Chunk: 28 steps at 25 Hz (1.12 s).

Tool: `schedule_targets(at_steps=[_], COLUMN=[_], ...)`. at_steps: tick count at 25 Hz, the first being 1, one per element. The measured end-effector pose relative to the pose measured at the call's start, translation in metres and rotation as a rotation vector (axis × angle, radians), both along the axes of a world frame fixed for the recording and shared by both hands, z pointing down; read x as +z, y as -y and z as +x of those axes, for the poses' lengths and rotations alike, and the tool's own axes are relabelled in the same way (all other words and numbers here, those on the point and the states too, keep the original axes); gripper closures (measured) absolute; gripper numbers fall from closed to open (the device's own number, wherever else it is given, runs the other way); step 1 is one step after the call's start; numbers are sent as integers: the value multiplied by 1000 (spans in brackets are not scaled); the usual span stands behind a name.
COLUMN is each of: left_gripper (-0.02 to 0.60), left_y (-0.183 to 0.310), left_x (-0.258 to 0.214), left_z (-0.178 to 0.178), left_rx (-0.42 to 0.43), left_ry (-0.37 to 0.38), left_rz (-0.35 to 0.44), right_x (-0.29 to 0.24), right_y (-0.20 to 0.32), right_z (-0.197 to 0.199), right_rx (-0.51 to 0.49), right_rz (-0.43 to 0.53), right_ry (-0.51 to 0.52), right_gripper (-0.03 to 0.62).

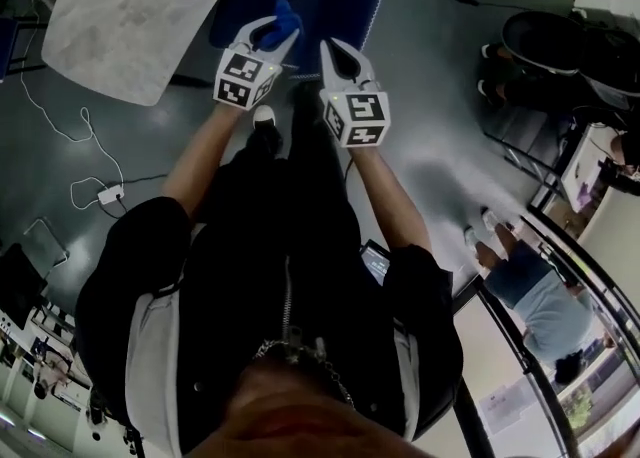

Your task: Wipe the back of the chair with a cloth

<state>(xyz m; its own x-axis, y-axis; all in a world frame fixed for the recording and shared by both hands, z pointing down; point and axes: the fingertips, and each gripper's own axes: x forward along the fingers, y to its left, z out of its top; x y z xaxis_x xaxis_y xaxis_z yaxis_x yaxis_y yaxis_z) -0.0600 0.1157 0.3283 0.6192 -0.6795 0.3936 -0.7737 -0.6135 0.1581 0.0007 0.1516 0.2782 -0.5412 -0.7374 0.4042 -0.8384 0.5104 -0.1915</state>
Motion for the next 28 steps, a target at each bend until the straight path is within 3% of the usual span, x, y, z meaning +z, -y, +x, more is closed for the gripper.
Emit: schedule_targets(at_steps=[5,9,14,20,28], left_gripper=[445,445,445,443,443], left_y=[69,113,167,189,236], left_x=[17,41,76,113,228], left_z=[28,26,30,29,50], left_rx=[-59,-109,-139,-100,-12], left_ry=[5,14,34,39,37], left_rz=[-12,-44,-63,-98,-201], right_x=[13,19,33,38,60], right_y=[70,108,148,161,197], right_z=[28,24,25,0,-7], right_rx=[-115,-233,-304,-300,-252], right_rz=[17,44,53,29,37], right_ry=[-48,-98,-126,-114,-113], right_gripper=[591,591,591,591,591])
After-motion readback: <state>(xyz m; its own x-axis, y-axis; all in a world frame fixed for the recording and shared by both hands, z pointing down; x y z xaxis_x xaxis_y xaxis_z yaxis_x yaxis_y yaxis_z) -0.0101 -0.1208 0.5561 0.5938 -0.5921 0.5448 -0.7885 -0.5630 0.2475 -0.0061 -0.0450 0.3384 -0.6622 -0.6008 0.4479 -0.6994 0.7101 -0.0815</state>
